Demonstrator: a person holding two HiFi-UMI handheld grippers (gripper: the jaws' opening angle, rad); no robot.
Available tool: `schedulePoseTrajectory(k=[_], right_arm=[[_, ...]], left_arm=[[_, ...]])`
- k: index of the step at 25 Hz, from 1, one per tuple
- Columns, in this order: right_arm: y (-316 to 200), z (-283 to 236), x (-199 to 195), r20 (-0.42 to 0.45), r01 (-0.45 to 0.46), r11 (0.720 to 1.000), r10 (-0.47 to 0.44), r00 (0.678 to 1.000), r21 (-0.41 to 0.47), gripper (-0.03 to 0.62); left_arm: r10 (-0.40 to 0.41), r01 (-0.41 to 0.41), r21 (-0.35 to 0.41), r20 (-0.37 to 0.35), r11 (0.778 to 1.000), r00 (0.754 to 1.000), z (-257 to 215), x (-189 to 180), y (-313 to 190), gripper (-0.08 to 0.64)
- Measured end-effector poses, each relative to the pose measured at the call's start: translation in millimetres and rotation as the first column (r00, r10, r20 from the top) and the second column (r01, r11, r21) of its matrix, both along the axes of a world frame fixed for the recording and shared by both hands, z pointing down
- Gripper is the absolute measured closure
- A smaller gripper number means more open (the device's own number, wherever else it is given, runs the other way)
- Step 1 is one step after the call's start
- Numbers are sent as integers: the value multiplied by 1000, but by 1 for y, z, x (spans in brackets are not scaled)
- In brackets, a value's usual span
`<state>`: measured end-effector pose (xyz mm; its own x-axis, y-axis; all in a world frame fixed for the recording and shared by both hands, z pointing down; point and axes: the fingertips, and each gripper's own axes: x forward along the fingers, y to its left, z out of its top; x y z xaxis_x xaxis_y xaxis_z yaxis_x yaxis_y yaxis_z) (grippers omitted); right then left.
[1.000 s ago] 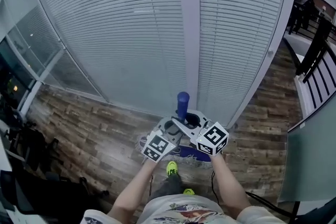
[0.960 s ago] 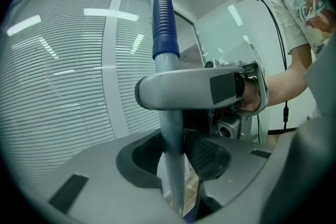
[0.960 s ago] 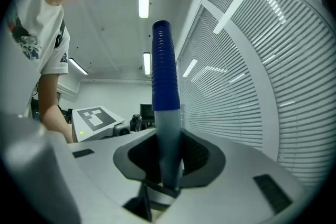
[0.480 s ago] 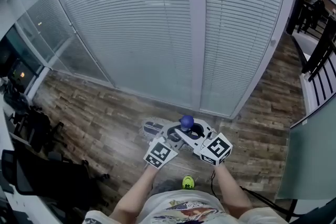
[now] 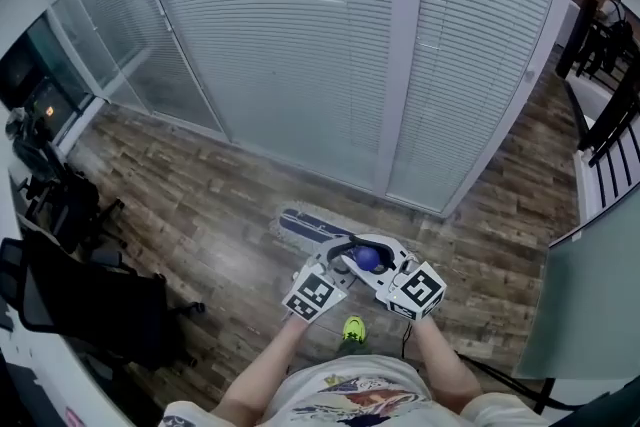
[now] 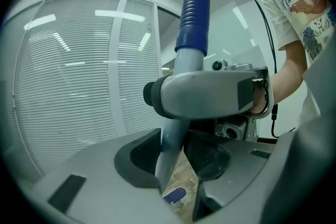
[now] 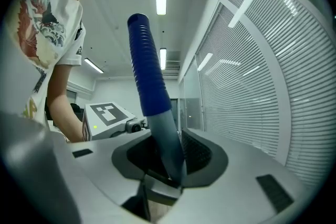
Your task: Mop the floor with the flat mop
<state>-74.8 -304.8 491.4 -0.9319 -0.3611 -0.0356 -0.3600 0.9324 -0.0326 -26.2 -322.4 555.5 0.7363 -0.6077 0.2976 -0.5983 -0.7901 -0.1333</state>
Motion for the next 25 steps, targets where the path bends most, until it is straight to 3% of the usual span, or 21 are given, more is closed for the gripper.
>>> schedulePoseTrajectory(k=[13, 25], right_arm=[[171, 46, -18, -65, 58, 995, -63, 996, -76, 443], [309, 64, 6, -110, 119, 988, -130, 985, -98, 436]], left_arm=[[-39, 40, -49, 20, 998, 999, 40, -14, 163, 436], [-98, 100, -78, 22, 992, 995, 60, 10, 298, 433]])
